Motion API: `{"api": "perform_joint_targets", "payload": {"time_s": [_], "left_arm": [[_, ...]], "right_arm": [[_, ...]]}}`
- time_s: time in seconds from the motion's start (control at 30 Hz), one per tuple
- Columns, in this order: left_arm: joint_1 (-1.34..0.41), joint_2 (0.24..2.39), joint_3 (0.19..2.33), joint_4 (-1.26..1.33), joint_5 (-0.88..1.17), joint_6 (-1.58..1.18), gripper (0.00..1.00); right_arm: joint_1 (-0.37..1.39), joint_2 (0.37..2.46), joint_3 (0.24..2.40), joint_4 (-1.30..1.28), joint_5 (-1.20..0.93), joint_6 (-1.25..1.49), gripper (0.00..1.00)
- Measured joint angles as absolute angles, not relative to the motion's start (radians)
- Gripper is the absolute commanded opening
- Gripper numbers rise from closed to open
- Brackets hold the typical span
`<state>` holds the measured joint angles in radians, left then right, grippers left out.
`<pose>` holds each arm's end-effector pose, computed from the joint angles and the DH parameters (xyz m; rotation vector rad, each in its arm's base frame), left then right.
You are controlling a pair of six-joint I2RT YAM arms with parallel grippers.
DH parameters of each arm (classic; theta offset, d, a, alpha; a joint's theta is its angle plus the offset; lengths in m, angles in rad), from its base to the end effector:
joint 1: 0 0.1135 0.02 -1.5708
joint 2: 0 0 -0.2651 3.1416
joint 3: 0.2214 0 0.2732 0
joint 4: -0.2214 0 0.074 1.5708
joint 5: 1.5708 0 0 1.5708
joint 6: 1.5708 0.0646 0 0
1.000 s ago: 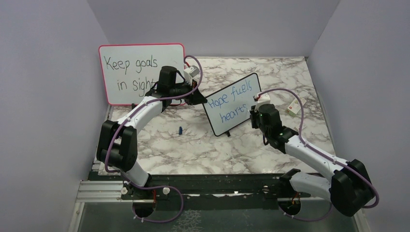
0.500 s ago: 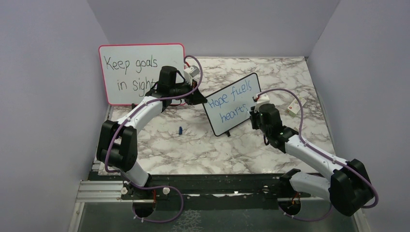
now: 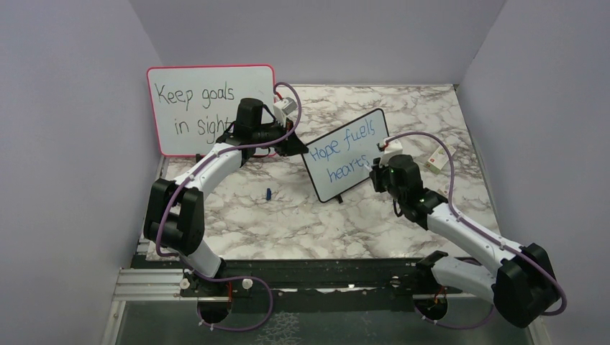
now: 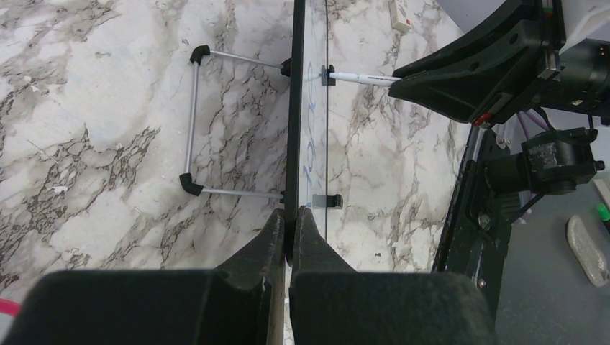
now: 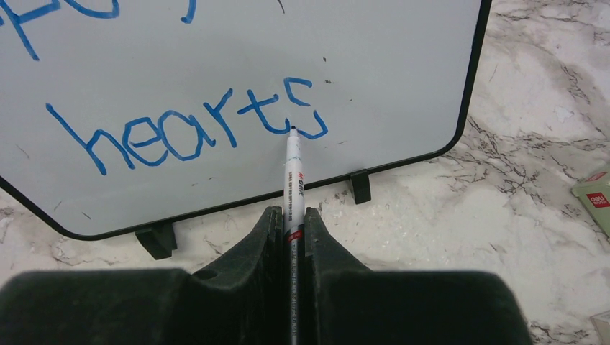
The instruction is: Write a sentence on the whiteboard
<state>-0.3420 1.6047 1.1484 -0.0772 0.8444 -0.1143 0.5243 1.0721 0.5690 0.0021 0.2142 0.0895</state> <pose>0.3562 -0.1781 0.2554 0.7523 1.9696 -1.1573 0.2457 0.1262 0.2045 -0.3160 2.0387 0.1575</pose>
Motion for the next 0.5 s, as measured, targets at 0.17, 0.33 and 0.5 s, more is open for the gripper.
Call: {"api": "perform_joint_targets", "payload": {"time_s": [0.17,0.33,0.5], "left_arm": [[-0.342,1.605,1.148,-0.078,0.844,-0.114,0.0],[-0.342,1.605,1.148,-0.078,0.844,-0.114,0.0],[-0.342,1.605,1.148,-0.077,0.844,-0.114,0.0]], "right_arm": [[0.524,1.048,0.569,0.002,0.221,0.102,0.01],[0.512,1.043,0.569,0.001,0.268,0.123,0.01],[0.472,1.037,0.569,0.003,0.275,0.135,0.01]]}}
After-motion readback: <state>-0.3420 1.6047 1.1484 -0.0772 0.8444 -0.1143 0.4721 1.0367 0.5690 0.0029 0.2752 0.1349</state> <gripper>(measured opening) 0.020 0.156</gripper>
